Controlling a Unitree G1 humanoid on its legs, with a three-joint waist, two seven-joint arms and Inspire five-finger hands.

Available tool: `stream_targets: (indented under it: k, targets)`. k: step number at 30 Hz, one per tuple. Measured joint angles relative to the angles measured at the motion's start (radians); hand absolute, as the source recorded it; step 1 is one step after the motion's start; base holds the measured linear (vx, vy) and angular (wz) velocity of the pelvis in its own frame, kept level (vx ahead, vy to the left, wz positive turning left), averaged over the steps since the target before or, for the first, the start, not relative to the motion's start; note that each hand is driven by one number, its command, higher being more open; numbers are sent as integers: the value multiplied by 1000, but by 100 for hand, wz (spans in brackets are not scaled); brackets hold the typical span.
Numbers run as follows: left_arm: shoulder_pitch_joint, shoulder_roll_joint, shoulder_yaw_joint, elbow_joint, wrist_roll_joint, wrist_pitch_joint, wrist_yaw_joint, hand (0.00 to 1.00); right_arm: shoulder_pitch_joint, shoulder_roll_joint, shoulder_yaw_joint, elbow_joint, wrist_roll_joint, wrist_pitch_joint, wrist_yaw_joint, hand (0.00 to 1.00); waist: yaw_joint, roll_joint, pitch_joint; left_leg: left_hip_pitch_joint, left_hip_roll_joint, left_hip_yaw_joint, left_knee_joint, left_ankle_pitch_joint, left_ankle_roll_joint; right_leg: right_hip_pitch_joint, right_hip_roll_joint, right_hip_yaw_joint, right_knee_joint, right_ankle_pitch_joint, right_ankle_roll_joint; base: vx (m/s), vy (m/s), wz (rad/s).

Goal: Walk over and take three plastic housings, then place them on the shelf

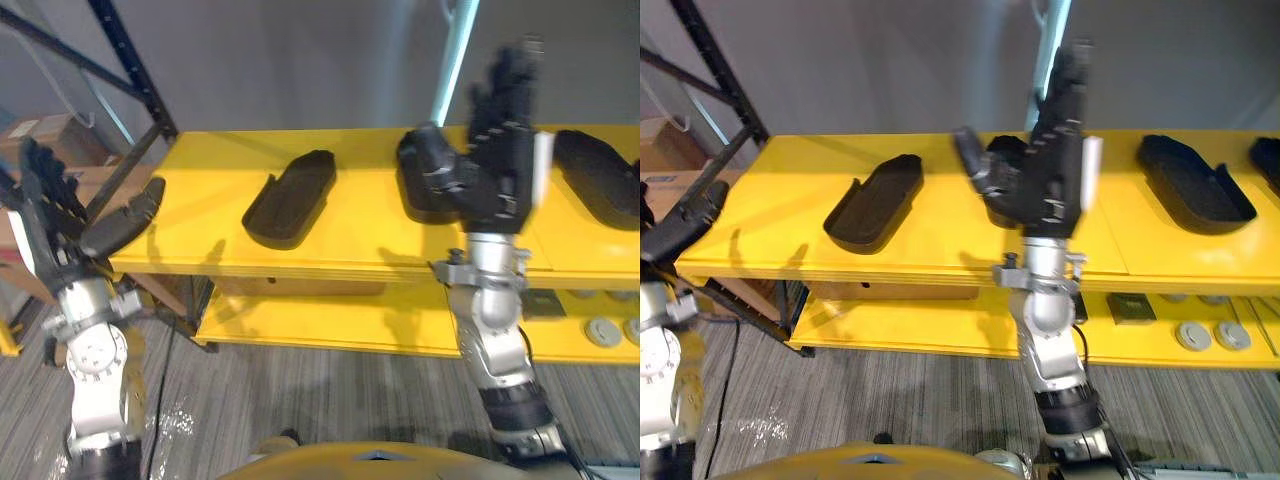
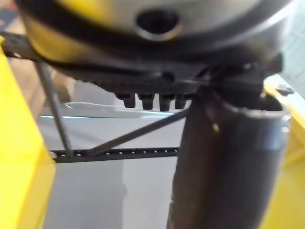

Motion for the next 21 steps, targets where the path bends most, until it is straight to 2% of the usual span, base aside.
stream_targets:
  k: [1, 3, 5, 7, 13, 18, 21]
  targets:
    - [45, -53, -38, -19, -1, -8, -17, 100, -66, 19, 47, 74, 4, 52, 36, 100, 28, 0, 0, -5, -1, -21, -2, 7, -1, 8, 1, -22, 0, 0, 0, -33, -7, 36]
    - [93, -98, -72, -31, -1, -11, -40, 100, -135, 53, 92, 165, 5, 108, 58, 100, 51, -1, 0, -13, -1, -41, -3, 11, -1, 15, 3, -40, 0, -1, -1, -38, -9, 39]
    - [152, -127, -121, -32, -21, -10, -57, 100, -197, 110, 157, 269, 5, 164, 72, 100, 85, -4, -2, -36, -1, -75, -3, 20, -2, 19, 6, -78, 0, -2, -3, -47, -14, 46]
    - [187, -148, -131, -26, -34, -8, -55, 100, -231, 152, 209, 333, 3, 198, 83, 100, 105, -6, -2, -45, -3, -93, -4, 26, -2, 21, 8, -96, 0, -2, -4, -18, -8, 29]
    - [250, -185, -187, 35, -38, -10, -64, 100, -333, 250, 321, 523, -6, 218, 93, 100, 148, -10, -3, -72, -9, -150, -4, 43, -2, 35, 10, -160, 1, -4, -6, -24, -9, 28]
    - [270, -190, -235, 39, -43, -12, -74, 100, -343, 296, 376, 539, -4, 219, 91, 100, 156, -12, -5, -87, -9, -168, -7, 48, -9, 33, 13, -182, 1, -11, -16, -46, -4, 12]
    - [270, -192, -253, 39, -48, -22, -81, 100, -343, 330, 412, 555, -6, 226, 42, 100, 157, -11, -5, -100, -6, -178, -7, 60, -5, 22, 17, -195, 1, -12, -18, -53, -8, 10]
